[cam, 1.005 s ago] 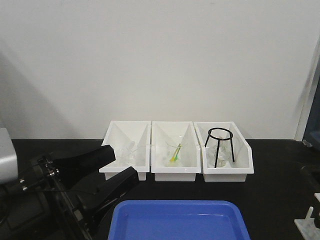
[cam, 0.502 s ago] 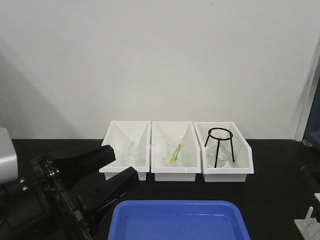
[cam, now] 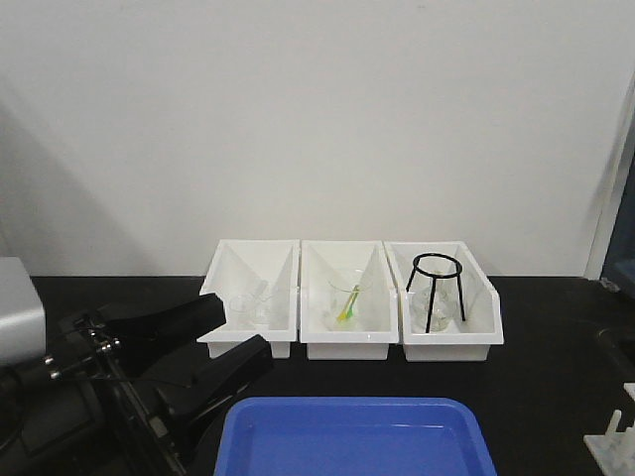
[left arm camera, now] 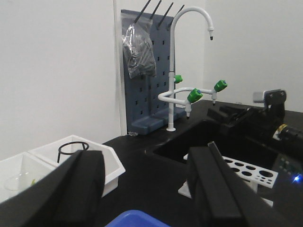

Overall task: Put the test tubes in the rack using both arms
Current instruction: 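Open the right gripper, release the tube, and withdraw both arms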

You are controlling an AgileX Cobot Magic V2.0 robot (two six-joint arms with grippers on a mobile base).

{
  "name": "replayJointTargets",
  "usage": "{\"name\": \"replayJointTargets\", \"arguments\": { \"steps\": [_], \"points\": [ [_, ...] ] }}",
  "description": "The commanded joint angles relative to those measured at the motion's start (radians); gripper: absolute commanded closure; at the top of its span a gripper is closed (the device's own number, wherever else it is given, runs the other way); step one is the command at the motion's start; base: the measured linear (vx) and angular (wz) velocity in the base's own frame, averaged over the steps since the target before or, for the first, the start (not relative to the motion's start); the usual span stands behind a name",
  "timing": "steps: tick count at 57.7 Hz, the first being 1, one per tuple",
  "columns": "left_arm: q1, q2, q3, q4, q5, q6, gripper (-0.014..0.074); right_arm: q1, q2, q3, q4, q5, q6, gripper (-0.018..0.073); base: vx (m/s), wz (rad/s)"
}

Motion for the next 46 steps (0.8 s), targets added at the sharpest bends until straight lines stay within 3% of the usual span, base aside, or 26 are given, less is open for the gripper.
{"name": "replayJointTargets", "arguments": {
  "steps": [1, 13, 20, 26, 30, 36, 41, 46],
  "points": [
    [-0.008, -0.022, -0.030, -0.037, -0.024, 0.003, 0.0115, -0.005, -0.104, -0.027, -0.044, -0.062, 0.026, 0.0197, 0.00, 0.00],
    [-0.008, -0.022, -0.030, -0.037, 0.084, 0.002, 0.0115, -0.004, -0.285, -0.074, -0.142, 0.101, 0.152, 0.0197, 0.00, 0.00],
    [-0.008, -0.022, -0.030, -0.037, 0.158, 0.001, 0.0115, -0.004, -0.389, -0.122, -0.304, 0.260, 0.275, 0.0196, 0.00, 0.00],
    [-0.008, -0.022, -0.030, -0.037, 0.227, 0.001, 0.0115, -0.004, -0.458, -0.169, -0.531, 0.392, 0.458, 0.0188, 0.00, 0.00],
    [-0.008, -0.022, -0.030, -0.037, 0.283, 0.000, 0.0115, -0.004, -0.498, -0.204, -0.740, 0.447, 0.619, 0.0176, 0.00, 0.00],
    [-0.008, -0.022, -0.030, -0.037, 0.361, 0.000, 0.0115, -0.004, -0.537, -0.252, -1.073, 0.452, 0.932, 0.0158, 0.00, 0.00],
    [-0.008, -0.022, -0.030, -0.037, 0.422, 0.000, 0.0118, -0.004, -0.558, -0.283, -1.307, 0.426, 1.179, 0.0157, 0.00, 0.00],
    [-0.008, -0.022, -0.030, -0.037, 0.478, 0.003, 0.0150, -0.004, -0.572, -0.303, -1.491, 0.410, 1.363, 0.0169, 0.00, 0.00]
  ]
}}
